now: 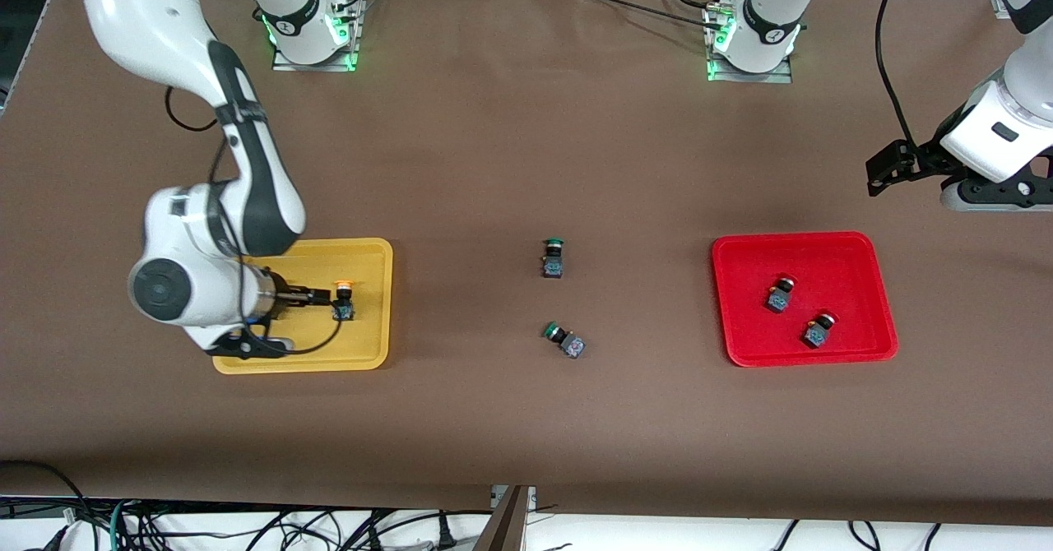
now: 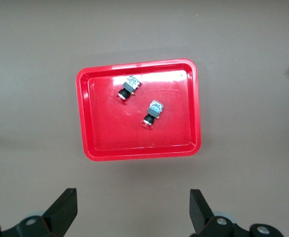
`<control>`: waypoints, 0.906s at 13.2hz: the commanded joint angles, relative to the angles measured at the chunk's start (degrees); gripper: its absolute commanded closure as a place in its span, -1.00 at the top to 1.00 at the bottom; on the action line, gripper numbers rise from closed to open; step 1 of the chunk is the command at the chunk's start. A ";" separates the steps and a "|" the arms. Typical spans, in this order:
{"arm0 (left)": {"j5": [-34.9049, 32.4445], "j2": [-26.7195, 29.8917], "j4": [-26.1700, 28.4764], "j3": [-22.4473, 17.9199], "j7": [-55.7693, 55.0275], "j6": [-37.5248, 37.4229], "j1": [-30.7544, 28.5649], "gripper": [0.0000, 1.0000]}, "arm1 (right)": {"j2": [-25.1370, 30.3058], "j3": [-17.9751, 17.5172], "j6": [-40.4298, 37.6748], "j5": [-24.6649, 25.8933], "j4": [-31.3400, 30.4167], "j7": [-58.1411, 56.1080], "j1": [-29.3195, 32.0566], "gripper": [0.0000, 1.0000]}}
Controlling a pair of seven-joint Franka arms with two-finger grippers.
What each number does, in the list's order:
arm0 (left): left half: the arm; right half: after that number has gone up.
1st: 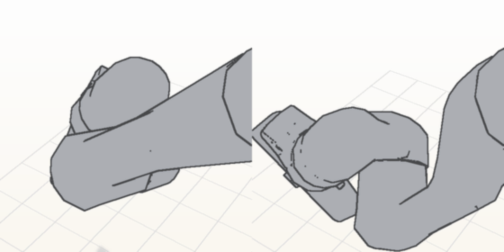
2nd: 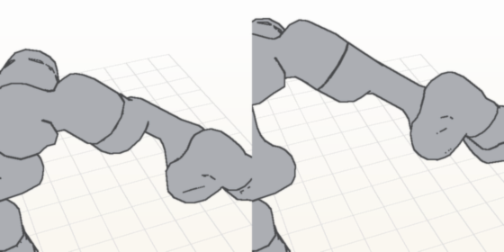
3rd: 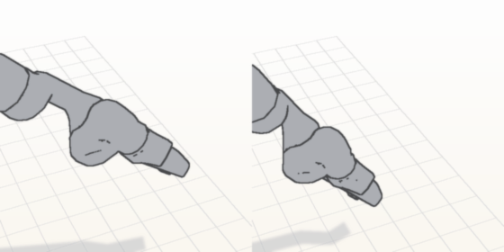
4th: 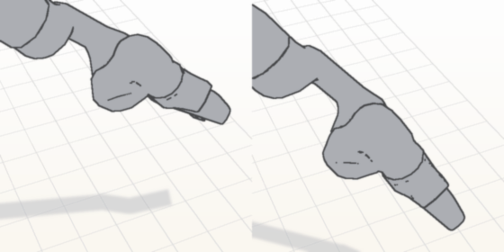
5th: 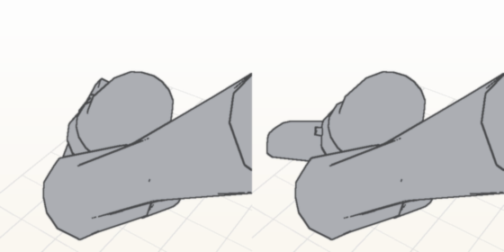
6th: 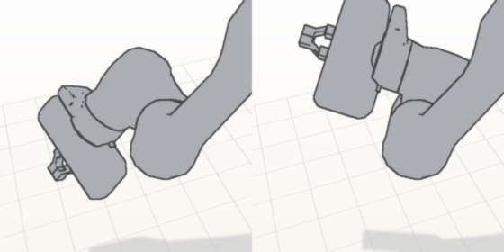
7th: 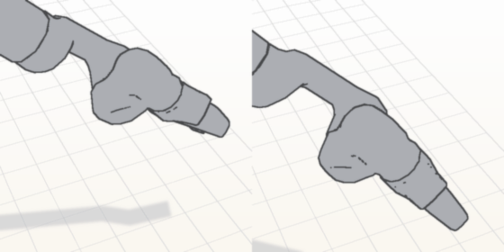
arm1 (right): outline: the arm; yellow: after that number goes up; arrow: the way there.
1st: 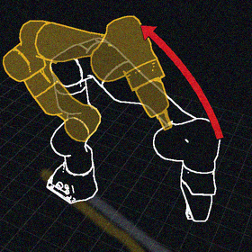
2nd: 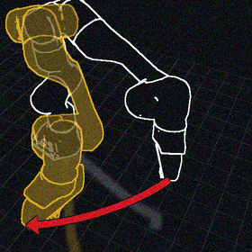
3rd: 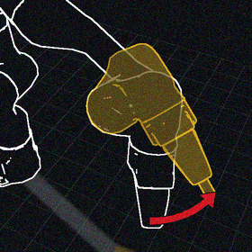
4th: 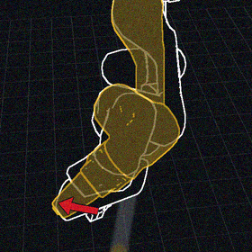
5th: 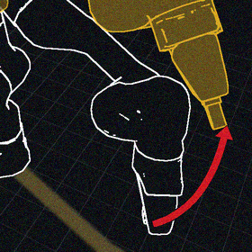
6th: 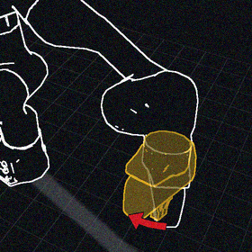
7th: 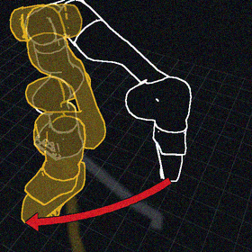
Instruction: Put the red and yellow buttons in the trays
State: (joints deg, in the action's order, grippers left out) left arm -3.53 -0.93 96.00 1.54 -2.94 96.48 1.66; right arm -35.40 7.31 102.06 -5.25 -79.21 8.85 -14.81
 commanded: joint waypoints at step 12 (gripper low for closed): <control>1.07 0.67 -0.20 -0.04 1.36 -1.39 0.27 1.00 | 28.18 -0.52 -27.60 5.31 -1.65 -6.56 6.26 1.00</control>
State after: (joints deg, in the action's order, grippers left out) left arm -3.53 -0.93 95.96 1.58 -2.94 95.91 1.79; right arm -11.94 11.27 76.18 -3.25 -77.88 3.37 -12.28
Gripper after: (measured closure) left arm 0.000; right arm 0.000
